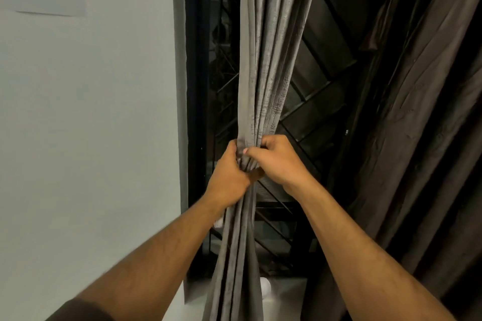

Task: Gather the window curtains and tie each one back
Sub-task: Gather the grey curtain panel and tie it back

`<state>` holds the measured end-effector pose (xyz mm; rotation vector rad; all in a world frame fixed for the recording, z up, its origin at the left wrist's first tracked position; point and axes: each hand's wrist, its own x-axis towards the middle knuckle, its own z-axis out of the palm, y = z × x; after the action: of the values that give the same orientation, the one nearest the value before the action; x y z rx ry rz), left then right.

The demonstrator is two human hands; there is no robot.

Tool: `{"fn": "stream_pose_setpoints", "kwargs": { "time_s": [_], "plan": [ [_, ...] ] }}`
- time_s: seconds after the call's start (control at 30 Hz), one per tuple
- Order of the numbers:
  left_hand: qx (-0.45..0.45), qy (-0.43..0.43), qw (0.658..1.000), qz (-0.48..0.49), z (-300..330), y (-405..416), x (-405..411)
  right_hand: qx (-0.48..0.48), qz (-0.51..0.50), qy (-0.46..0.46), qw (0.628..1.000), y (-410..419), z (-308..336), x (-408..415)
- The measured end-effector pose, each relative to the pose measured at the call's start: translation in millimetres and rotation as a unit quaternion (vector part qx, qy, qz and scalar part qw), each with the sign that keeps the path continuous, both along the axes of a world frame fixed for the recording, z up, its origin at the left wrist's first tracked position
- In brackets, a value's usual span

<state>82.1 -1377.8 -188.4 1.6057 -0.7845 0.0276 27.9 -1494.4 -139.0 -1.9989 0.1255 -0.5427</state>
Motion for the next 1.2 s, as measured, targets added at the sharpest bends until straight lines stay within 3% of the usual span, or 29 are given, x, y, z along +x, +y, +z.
{"fn": "stream_pose_setpoints", "kwargs": {
  "time_s": [0.1, 0.23, 0.4, 0.6, 0.67, 0.77, 0.87, 1.0, 1.1, 1.2],
  "plan": [
    [-0.018, 0.001, 0.998, 0.055, 4, 3, 3, 0.082, 0.051, -0.022, 0.995, 1, -1, -4],
    [-0.026, 0.019, 0.998, 0.053, 6, 9, 8, 0.188, -0.180, -0.150, 0.954, -15, -3, 11],
    [0.013, 0.024, 1.000, 0.012, 15, 17, 19, 0.205, -0.057, 0.082, 0.974, -32, 8, 62],
    [0.111, 0.047, 0.993, -0.005, 30, 32, 45, 0.208, 0.070, 0.256, 0.942, -26, 21, 92],
    [0.144, 0.037, 0.989, 0.004, 32, 35, 53, 0.176, 0.064, 0.229, 0.955, -20, 18, 100],
    [0.134, -0.028, 0.991, -0.003, 25, 34, 66, 0.105, -0.049, 0.130, 0.985, -8, 11, 97],
    [0.181, -0.063, 0.981, 0.021, 20, 31, 76, 0.130, -0.109, 0.071, 0.983, -2, -1, 80],
    [0.298, -0.171, 0.932, 0.117, 16, 25, 76, 0.160, -0.107, 0.005, 0.981, 7, -9, 53],
    [0.285, -0.126, 0.942, 0.126, 10, 22, 71, 0.195, -0.127, -0.051, 0.971, 14, -16, 37],
    [0.244, -0.058, 0.955, 0.159, 5, 23, 66, 0.293, -0.113, -0.085, 0.946, 16, -28, 16]
  ]
}}
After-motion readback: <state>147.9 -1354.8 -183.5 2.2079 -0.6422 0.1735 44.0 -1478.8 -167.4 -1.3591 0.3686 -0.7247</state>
